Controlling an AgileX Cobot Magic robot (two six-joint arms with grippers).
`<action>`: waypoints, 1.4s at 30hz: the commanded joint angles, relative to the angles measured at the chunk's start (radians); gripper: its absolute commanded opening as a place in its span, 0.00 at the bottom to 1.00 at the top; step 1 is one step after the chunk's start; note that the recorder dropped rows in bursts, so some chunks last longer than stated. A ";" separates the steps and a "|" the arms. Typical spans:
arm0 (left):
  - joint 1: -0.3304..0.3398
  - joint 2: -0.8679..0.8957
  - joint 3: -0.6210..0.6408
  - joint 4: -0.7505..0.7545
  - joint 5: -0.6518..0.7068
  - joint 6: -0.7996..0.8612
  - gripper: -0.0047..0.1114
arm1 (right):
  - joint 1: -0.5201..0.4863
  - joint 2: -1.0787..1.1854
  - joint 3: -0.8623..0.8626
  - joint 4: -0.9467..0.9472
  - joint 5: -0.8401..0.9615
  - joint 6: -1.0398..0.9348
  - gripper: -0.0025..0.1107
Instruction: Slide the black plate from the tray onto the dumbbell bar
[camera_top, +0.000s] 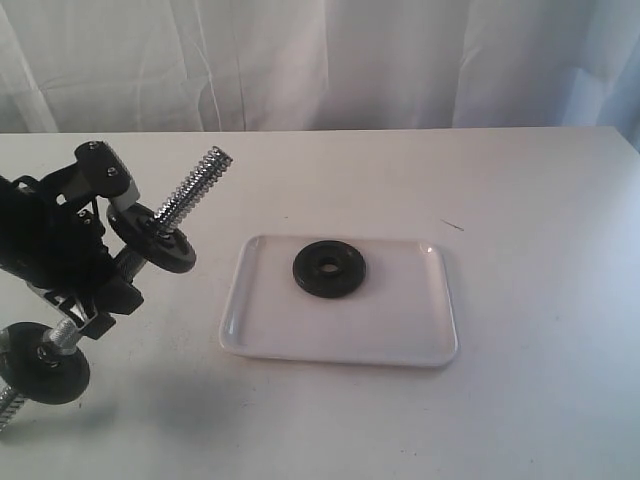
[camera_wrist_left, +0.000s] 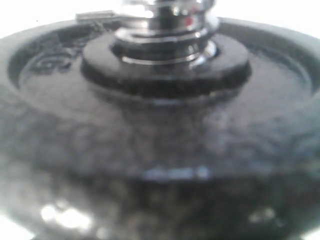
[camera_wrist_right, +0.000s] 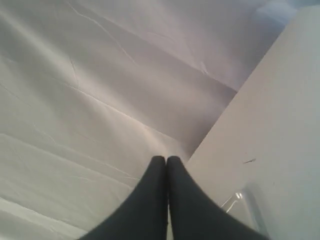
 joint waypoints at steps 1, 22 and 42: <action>-0.003 -0.053 -0.027 -0.089 -0.038 -0.007 0.04 | 0.019 0.005 -0.111 -0.049 0.084 -0.074 0.02; -0.003 -0.053 -0.027 -0.089 -0.095 -0.007 0.04 | 0.166 1.612 -1.560 -0.046 1.144 -0.870 0.45; -0.001 -0.053 -0.027 -0.089 -0.113 -0.007 0.04 | 0.468 2.063 -1.783 -0.281 1.082 -0.840 0.92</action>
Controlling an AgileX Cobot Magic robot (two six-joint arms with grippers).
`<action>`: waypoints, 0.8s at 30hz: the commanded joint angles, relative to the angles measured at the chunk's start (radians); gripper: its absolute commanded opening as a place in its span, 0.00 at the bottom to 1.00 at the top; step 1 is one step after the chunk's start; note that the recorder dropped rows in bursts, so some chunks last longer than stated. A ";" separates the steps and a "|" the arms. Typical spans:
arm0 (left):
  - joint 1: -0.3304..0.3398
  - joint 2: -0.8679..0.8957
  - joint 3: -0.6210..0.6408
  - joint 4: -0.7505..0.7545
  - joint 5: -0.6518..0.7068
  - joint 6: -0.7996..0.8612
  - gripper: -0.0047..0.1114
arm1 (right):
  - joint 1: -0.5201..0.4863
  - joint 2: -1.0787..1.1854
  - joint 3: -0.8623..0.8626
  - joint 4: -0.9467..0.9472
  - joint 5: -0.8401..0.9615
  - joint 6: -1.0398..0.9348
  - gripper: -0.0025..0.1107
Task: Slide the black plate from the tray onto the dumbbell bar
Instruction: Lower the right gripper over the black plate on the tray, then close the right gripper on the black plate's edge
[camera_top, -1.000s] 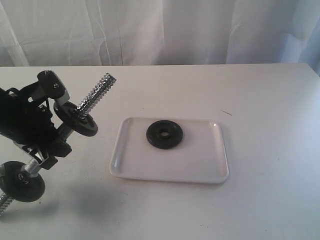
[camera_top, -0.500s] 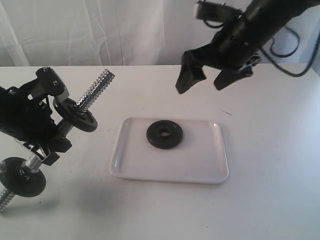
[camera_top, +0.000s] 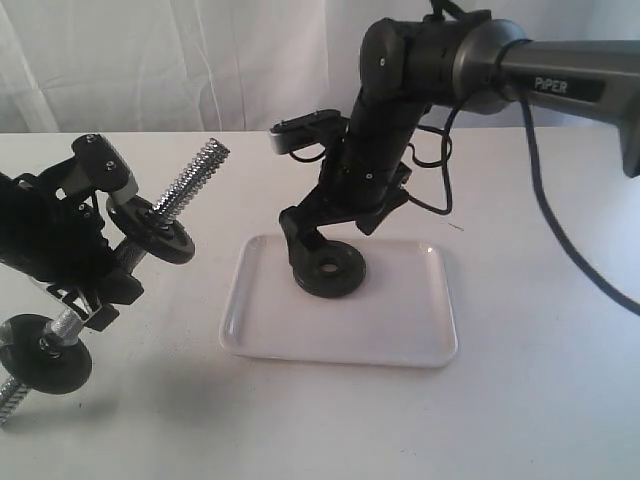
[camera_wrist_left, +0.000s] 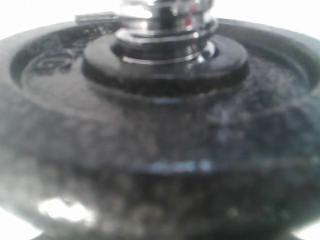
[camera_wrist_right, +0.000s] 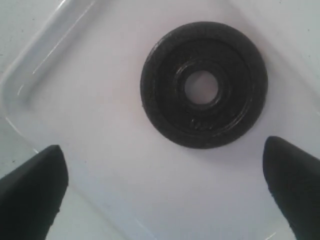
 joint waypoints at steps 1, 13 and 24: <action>-0.001 -0.053 -0.027 -0.089 -0.068 -0.001 0.04 | 0.023 0.034 -0.031 -0.032 -0.047 0.031 0.92; -0.001 -0.053 -0.027 -0.089 -0.072 -0.003 0.04 | 0.038 0.113 -0.073 -0.107 -0.102 0.112 0.92; -0.001 -0.053 -0.027 -0.089 -0.072 -0.003 0.04 | 0.038 0.162 -0.075 -0.115 -0.138 0.114 0.92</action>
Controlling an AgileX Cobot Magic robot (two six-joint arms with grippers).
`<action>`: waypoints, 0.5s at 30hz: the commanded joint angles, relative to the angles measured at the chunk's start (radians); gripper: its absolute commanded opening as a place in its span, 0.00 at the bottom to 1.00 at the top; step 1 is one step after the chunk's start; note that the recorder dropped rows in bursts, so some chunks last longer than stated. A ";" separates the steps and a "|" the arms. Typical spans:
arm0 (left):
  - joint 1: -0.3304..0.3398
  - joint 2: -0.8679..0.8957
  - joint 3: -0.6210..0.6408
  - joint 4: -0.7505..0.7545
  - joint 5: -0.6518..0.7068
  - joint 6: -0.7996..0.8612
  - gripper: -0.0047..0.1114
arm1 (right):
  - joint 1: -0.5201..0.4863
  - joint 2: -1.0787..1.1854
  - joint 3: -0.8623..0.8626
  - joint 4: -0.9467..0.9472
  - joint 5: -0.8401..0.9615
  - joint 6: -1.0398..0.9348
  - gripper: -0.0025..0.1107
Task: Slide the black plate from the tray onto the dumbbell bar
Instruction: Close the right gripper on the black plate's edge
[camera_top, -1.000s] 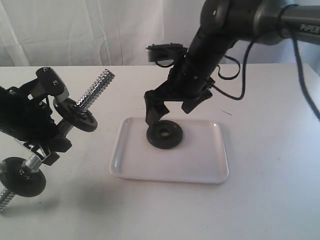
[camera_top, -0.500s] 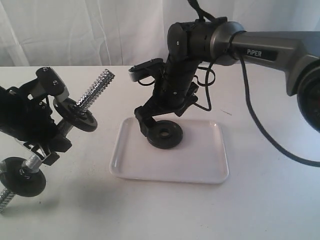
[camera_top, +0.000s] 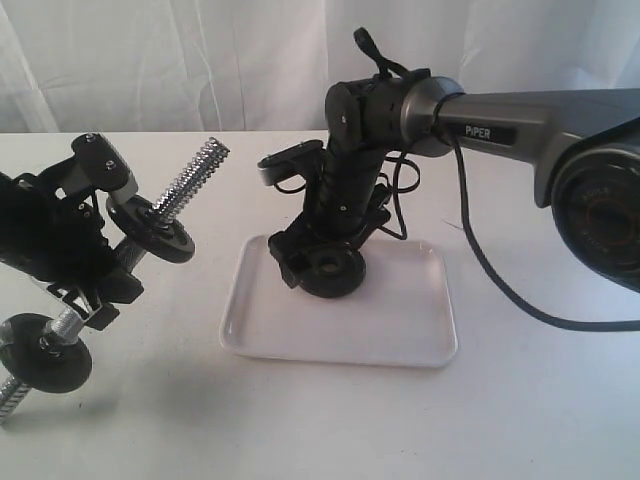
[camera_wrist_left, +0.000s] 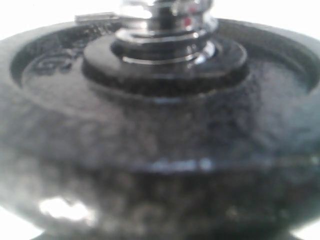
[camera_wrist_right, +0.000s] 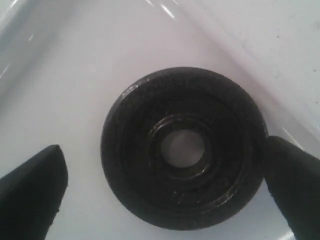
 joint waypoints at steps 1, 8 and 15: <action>-0.001 -0.053 -0.027 -0.089 -0.066 -0.003 0.04 | 0.001 0.008 -0.008 -0.011 -0.025 0.007 0.92; -0.001 -0.053 -0.027 -0.089 -0.074 -0.003 0.04 | 0.001 0.010 -0.008 -0.036 -0.051 0.007 0.92; -0.001 -0.053 -0.027 -0.089 -0.076 -0.003 0.04 | 0.001 0.012 -0.008 -0.053 -0.062 0.007 0.92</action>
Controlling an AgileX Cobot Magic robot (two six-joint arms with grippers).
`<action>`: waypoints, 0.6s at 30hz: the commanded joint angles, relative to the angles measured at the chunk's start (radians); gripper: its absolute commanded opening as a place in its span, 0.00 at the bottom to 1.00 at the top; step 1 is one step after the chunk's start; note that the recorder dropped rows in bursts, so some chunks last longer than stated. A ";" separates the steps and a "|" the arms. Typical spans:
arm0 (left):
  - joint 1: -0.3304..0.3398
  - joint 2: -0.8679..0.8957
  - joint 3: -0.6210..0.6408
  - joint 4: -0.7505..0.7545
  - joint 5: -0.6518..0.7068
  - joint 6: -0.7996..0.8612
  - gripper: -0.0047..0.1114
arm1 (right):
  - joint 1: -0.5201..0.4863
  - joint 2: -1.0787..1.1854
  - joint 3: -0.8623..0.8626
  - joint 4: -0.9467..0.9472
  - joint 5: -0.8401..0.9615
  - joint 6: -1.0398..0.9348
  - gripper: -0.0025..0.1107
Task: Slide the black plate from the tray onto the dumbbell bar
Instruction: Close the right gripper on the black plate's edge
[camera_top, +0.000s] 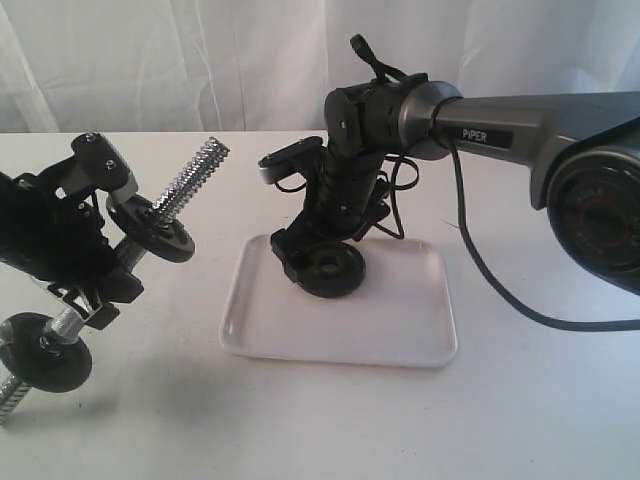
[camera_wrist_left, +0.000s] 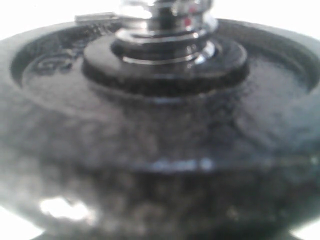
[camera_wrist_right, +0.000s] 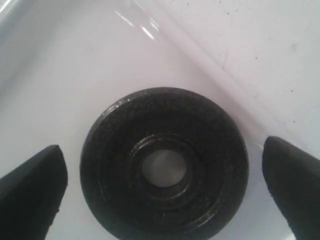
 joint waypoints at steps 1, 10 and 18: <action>-0.001 -0.053 -0.027 -0.089 -0.073 -0.003 0.04 | 0.001 0.000 -0.006 -0.011 -0.004 0.008 0.92; -0.001 -0.053 -0.027 -0.089 -0.073 -0.003 0.04 | 0.001 0.017 -0.006 -0.004 0.061 0.023 0.92; -0.001 -0.053 -0.027 -0.089 -0.075 -0.005 0.04 | 0.001 0.021 -0.002 0.035 0.029 0.023 0.92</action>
